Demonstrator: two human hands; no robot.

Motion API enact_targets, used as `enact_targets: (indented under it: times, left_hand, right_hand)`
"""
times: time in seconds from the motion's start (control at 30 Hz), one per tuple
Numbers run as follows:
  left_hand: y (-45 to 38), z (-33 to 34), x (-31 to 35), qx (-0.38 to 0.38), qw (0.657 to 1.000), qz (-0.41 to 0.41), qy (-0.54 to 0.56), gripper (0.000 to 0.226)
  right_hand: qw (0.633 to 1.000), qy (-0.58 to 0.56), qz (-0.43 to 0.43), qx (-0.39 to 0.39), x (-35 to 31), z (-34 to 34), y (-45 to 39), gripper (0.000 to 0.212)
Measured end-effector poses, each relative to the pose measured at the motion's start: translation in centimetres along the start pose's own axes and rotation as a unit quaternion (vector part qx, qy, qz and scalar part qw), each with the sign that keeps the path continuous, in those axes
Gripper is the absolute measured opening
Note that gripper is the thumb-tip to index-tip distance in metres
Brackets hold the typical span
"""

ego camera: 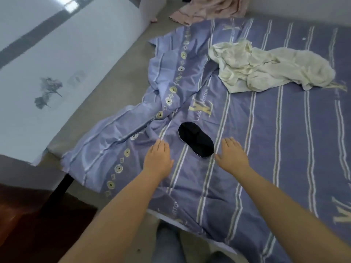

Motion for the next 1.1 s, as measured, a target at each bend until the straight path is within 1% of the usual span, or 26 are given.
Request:
enact_targets:
  times: [0.1, 0.2, 0.23, 0.27, 0.33, 0.4, 0.43, 0.47, 0.5, 0.53, 0.57, 0.6, 0.63, 0.67, 0.7, 0.73, 0.77, 0.83, 0.87, 0.9, 0.93, 1.0, 1.07, 1.1]
  left_hand:
    - [-5.0, 3.5, 0.3, -0.024, 0.998, 0.050, 0.032, 0.056]
    - [-8.7, 5.4, 2.5, 0.025, 0.986, 0.149, 0.072, 0.041]
    - [-9.8, 6.7, 3.1, 0.039, 0.981, 0.175, 0.069, 0.041]
    - [-10.9, 8.1, 3.7, 0.034, 0.977, 0.193, 0.086, 0.043]
    - [-12.5, 10.5, 4.5, 0.004, 0.974, 0.199, 0.105, 0.048]
    - [-13.9, 11.8, 4.4, 0.000, 0.978, 0.178, 0.109, 0.049]
    - [-14.4, 12.3, 4.6, 0.000, 0.978, 0.178, 0.108, 0.048]
    - [-14.7, 12.2, 4.9, 0.007, 0.977, 0.186, 0.108, 0.046]
    - [-15.0, 11.9, 5.2, 0.028, 0.973, 0.200, 0.111, 0.043]
    - [-15.2, 11.4, 5.5, 0.055, 0.969, 0.214, 0.114, 0.040]
    - [-15.4, 10.8, 5.7, 0.081, 0.964, 0.223, 0.121, 0.037]
    - [-15.6, 10.2, 5.7, 0.098, 0.960, 0.225, 0.137, 0.033]
    - [-16.0, 9.9, 5.5, 0.101, 0.957, 0.216, 0.168, 0.029]
    - [-16.4, 9.7, 5.2, 0.089, 0.954, 0.192, 0.214, 0.022]
    - [-16.8, 9.7, 4.5, 0.072, 0.949, 0.151, 0.267, 0.016]
    - [-17.2, 9.8, 3.8, 0.053, 0.943, 0.108, 0.310, 0.013]
    - [-17.5, 10.1, 3.2, 0.034, 0.937, 0.070, 0.340, 0.015]
    - [-18.1, 10.9, 1.8, 0.004, 0.926, 0.002, 0.379, 0.022]
    - [-18.3, 11.0, 1.1, 0.004, 0.920, -0.032, 0.390, 0.025]
    - [-18.6, 10.9, 0.2, 0.011, 0.917, -0.067, 0.393, 0.027]
    - [-18.9, 10.8, -0.6, 0.022, 0.914, -0.102, 0.391, 0.032]
    - [-19.4, 10.7, -2.0, 0.038, 0.911, -0.163, 0.377, 0.044]
    - [-19.9, 10.9, -2.8, 0.030, 0.909, -0.201, 0.363, 0.044]
    - [-20.1, 11.0, -3.1, 0.022, 0.909, -0.212, 0.359, 0.038]
  right_hand:
    - [0.999, -0.030, 0.036, -0.024, 0.1, 4.3, -4.6, 0.047]
    - [0.997, -0.053, 0.047, -0.035, 0.5, 8.1, -8.2, 0.051]
    - [0.996, -0.059, 0.047, -0.042, 0.8, 9.4, -9.3, 0.053]
    - [0.996, -0.062, 0.049, -0.045, 1.2, 10.4, -10.3, 0.054]
    - [0.995, -0.066, 0.062, -0.046, 2.3, 11.9, -11.6, 0.049]
    - [0.993, -0.090, 0.078, -0.019, 3.2, 12.2, -12.4, 0.039]
    - [0.987, -0.129, 0.096, 0.003, 3.9, 12.1, -12.7, 0.035]
    - [0.972, -0.197, 0.127, 0.024, 4.7, 12.0, -12.8, 0.030]
    - [0.940, -0.293, 0.171, 0.031, 5.7, 12.2, -12.6, 0.026]
    - [0.885, -0.409, 0.221, 0.027, 6.4, 12.8, -12.2, 0.023]
    - [0.810, -0.521, 0.269, 0.020, 6.9, 13.4, -11.7, 0.025]
    - [0.735, -0.607, 0.301, 0.020, 7.0, 13.6, -11.2, 0.027]
    - [0.675, -0.666, 0.316, 0.030, 7.0, 13.3, -11.0, 0.030]
    - [0.636, -0.702, 0.318, 0.044, 7.1, 12.7, -11.0, 0.033]
    - [0.624, -0.716, 0.310, 0.057, 7.0, 11.8, -11.3, 0.034]
    - [0.650, -0.697, 0.293, 0.074, 7.1, 10.5, -12.0, 0.033]
    - [0.709, -0.644, 0.273, 0.094, 7.0, 8.9, -12.8, 0.032]
    - [0.852, -0.461, 0.205, 0.138, 5.7, 5.2, -15.2, 0.032]
    - [0.904, -0.370, 0.155, 0.148, 4.3, 3.9, -16.4, 0.033]
    - [0.938, -0.292, 0.116, 0.148, 3.0, 3.1, -17.6, 0.034]
    - [0.960, -0.224, 0.093, 0.140, 2.2, 2.9, -18.8, 0.034]
    - [0.985, -0.103, 0.081, 0.108, 1.7, 3.5, -20.8, 0.026]
    - [0.995, -0.019, 0.083, 0.060, 2.0, 4.9, -22.0, 0.020]
    - [0.996, 0.002, 0.087, 0.036, 2.3, 5.8, -22.3, 0.019]
Point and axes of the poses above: each hand's wrist, its own y-axis away from the middle knuckle, its own z-axis out of the palm, x = y × z, the point moved 10 cm from there along -y, towards the middle knuckle, and after that the axes turned 2 degrees about -y, right-handed, at the moved point
